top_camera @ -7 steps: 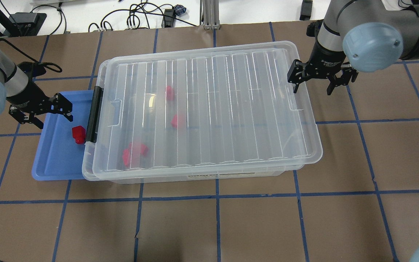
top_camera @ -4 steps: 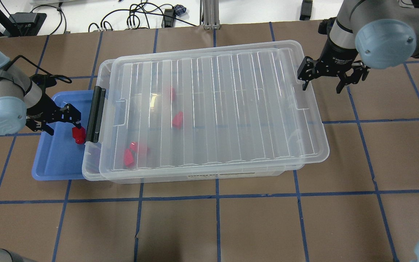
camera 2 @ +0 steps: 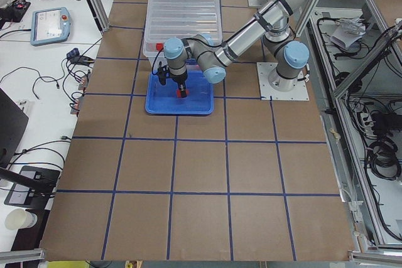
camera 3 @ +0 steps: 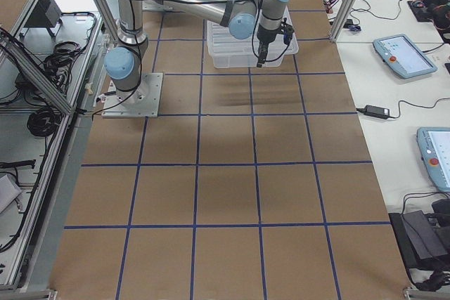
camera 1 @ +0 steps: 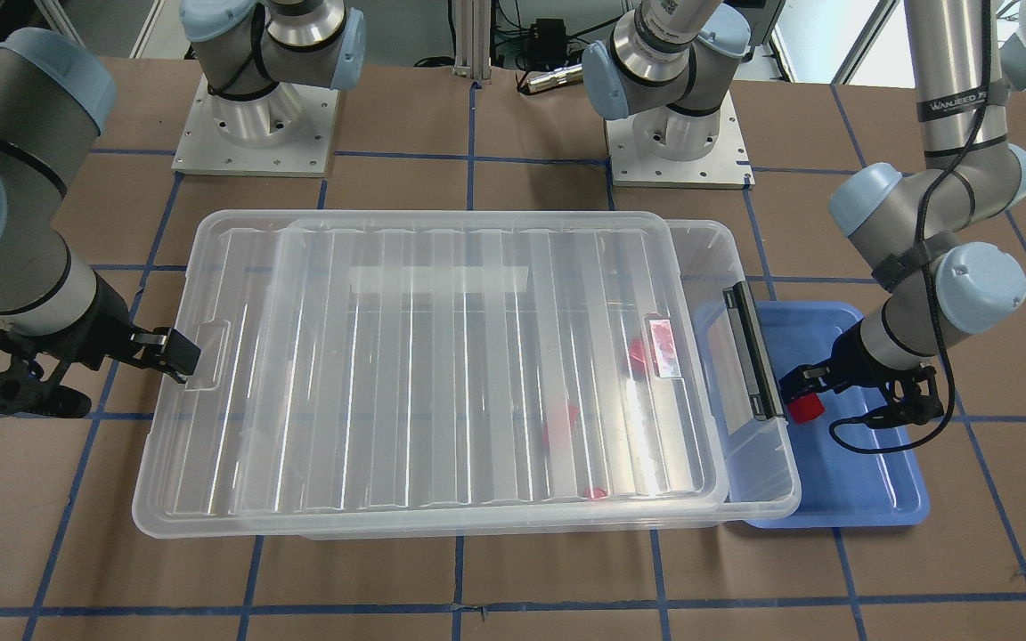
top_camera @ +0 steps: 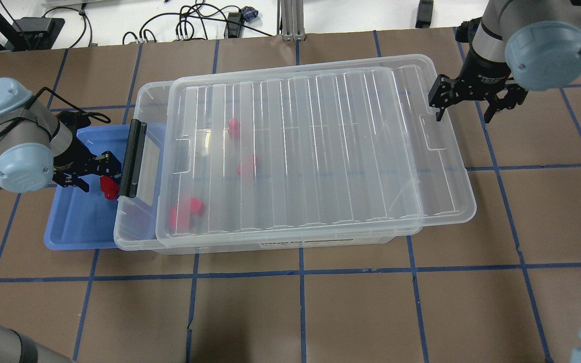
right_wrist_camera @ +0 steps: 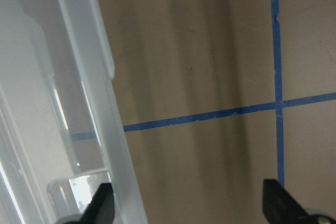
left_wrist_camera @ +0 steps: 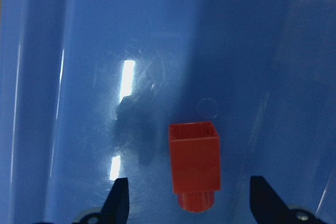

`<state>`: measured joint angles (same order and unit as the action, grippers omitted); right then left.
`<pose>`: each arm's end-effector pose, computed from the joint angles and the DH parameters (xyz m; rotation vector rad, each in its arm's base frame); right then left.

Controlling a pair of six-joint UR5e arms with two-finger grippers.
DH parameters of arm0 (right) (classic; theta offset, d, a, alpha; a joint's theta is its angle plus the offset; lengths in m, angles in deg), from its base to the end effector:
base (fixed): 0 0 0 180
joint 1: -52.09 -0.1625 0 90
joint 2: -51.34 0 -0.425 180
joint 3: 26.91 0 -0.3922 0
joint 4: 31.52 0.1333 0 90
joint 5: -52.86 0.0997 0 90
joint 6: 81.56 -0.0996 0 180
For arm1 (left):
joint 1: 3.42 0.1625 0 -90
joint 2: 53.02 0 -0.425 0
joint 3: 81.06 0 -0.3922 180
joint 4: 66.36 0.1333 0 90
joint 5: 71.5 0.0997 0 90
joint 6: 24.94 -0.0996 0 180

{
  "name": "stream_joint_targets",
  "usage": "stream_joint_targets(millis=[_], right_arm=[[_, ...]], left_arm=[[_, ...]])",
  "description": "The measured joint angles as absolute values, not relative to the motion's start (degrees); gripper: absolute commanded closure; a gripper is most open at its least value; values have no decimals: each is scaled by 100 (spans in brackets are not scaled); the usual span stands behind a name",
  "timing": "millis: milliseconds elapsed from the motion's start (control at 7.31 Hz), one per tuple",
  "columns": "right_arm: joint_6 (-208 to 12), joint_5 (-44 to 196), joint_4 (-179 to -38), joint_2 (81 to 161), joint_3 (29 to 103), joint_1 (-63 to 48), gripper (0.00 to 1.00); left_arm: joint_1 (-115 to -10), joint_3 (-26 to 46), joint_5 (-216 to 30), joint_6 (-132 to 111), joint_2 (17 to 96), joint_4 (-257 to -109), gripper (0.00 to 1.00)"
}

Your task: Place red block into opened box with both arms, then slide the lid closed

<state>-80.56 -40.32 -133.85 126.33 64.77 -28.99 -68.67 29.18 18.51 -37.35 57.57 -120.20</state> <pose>0.0367 -0.5904 0.3536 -0.2102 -3.0833 -0.1246 0.1040 -0.5439 0.1965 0.3346 -3.0954 -0.1204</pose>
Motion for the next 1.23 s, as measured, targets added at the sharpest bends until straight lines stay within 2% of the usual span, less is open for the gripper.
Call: stream_joint_targets(millis=[137,274,547,684,957,1231], right_arm=[[-7913,-4049,-13398,12632,6476,-2803,0],[-7788,-4057,-13422,12628,6476,-2728,0],[-7551,-4064,-13471,12600,6465,-2558,0],[-7394,-4065,-13476,12592,6459,-2448,0],[-7148,-4068,-13494,12588,6446,-2283,0],[-6939,-4077,-13575,12587,6441,-2173,0]], left_arm=[[-6871,2927,1847,-3736,5831,-11930,22],[-6872,2935,1848,-3735,5903,-11792,52],[-6872,2926,1884,-3615,5973,-11656,82],[-6872,2924,1896,-3570,5971,-11652,85],[-6876,2859,1880,-3508,5901,-11783,86],[-6917,2139,1873,-3483,5673,-12841,85]])
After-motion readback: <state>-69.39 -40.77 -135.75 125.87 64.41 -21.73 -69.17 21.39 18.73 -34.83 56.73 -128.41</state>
